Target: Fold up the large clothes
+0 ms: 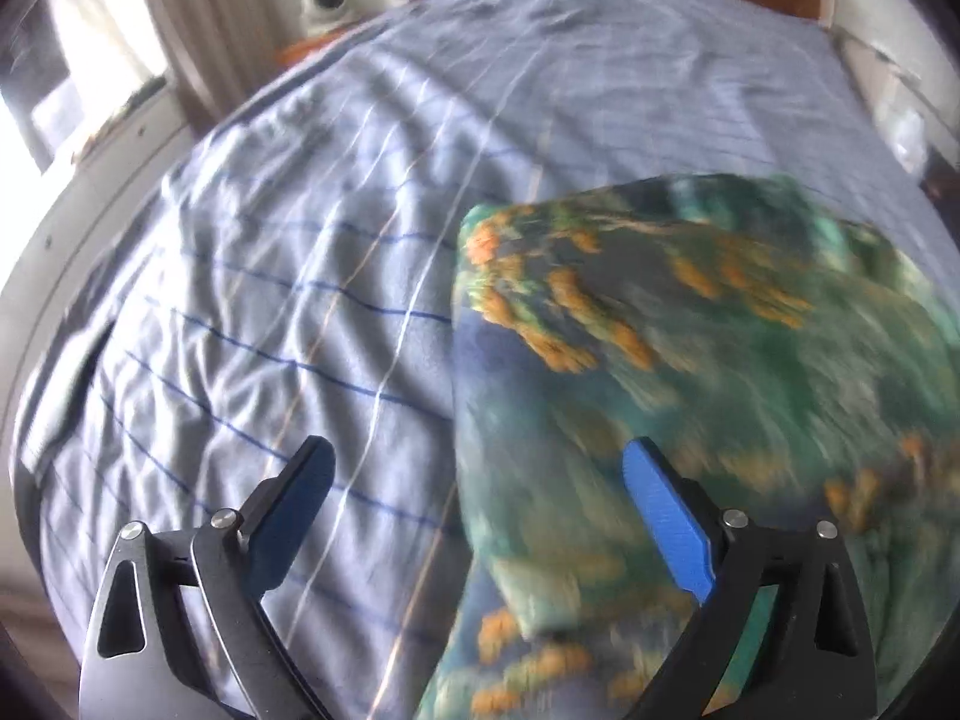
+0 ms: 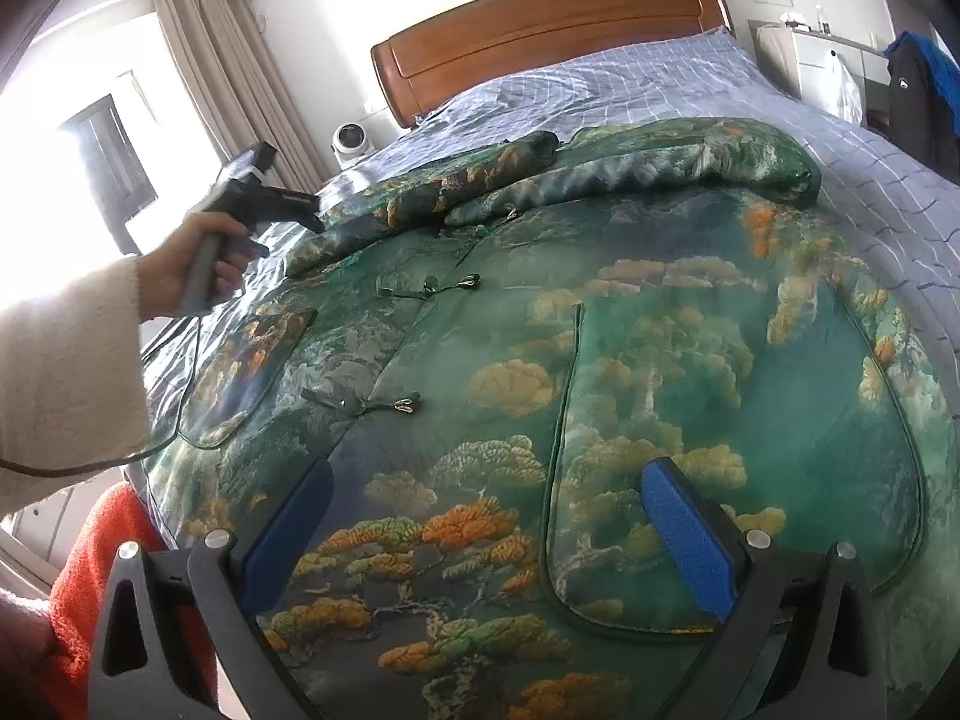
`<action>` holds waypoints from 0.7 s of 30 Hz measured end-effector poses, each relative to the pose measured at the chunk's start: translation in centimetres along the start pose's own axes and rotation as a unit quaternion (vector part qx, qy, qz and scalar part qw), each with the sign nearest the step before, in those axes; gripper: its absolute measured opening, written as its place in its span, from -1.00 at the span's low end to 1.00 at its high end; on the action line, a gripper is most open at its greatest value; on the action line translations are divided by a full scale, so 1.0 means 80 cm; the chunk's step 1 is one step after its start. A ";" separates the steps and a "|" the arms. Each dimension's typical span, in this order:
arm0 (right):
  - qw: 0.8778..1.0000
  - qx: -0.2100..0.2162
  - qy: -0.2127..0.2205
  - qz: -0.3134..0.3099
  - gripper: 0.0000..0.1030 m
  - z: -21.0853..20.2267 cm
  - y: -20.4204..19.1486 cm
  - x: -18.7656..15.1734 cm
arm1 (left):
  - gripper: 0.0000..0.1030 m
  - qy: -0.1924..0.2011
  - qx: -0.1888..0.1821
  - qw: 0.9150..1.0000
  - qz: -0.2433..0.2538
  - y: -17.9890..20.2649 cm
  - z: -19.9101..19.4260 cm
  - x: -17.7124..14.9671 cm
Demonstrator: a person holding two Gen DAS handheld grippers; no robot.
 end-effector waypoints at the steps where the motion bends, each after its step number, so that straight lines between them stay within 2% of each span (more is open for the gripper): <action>1: 1.000 0.002 0.001 0.000 0.97 0.000 -0.001 0.000 | 0.89 0.011 -0.006 1.000 0.015 0.005 -0.017 -0.011; 5: 1.000 0.000 0.014 -0.007 0.97 -0.006 -0.006 0.002 | 0.90 0.037 -0.015 0.998 0.052 0.017 -0.069 -0.061; 8: 0.999 -0.008 0.025 -0.018 0.97 -0.012 -0.008 0.002 | 0.90 0.049 -0.005 0.996 0.073 0.013 -0.101 -0.103; 11: 0.999 -0.010 0.035 -0.024 0.97 -0.019 -0.010 0.001 | 0.90 0.063 0.003 0.995 0.082 0.004 -0.129 -0.127; 17: 0.998 -0.016 0.048 -0.036 0.97 -0.024 -0.015 0.002 | 0.93 0.086 -0.006 0.995 0.044 -0.022 -0.170 -0.158; 21: 0.996 -0.026 0.064 -0.049 0.97 -0.027 -0.019 0.000 | 0.94 0.096 -0.020 0.995 -0.003 -0.029 -0.165 -0.182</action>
Point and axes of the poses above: each gripper's, at about its wrist camera, not at the fingertips, and z roughly the way its jaws point, y to its right, x to its top, the point moved 4 cm from there along z, roughly the way its jaws point, and after that the axes turned 8 degrees about z, right-handed, at the moved point
